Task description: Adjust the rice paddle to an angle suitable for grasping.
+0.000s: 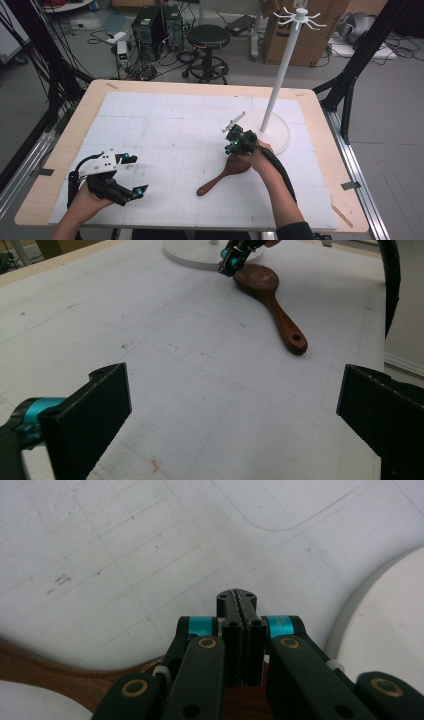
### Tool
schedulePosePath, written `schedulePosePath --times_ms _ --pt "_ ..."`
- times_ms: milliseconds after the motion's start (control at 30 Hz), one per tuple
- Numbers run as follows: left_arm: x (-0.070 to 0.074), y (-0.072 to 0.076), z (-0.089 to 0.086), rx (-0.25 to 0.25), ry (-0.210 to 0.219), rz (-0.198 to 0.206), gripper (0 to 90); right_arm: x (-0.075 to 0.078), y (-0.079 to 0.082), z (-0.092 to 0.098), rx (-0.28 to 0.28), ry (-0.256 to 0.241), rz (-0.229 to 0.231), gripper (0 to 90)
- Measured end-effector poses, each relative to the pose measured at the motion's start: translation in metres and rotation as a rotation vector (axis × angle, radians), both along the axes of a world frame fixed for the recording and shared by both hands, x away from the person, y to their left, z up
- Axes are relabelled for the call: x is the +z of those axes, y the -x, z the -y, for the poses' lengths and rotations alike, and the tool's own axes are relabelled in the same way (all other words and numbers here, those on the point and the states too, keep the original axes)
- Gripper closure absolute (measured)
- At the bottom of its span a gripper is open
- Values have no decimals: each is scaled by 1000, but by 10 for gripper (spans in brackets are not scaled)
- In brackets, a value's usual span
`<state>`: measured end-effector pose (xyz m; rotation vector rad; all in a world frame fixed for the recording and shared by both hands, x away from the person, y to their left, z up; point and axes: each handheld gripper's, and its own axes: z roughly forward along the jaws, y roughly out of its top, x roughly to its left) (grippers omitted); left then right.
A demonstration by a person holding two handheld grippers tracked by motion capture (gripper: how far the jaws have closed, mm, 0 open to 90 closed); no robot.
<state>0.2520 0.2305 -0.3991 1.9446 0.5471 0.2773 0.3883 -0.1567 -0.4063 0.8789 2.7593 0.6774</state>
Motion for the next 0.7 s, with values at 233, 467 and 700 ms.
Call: schedulePosePath --times_ms 233,467,700 --pt "-1 0 -1 1 -4 -2 16 -6 -5 -1 -6 44 -11 896" --pt "-1 1 -1 3 -4 -3 16 -6 -3 0 -12 61 -23 896" --pt "-1 1 -2 4 -7 -2 16 -6 3 4 7 88 -51 896"
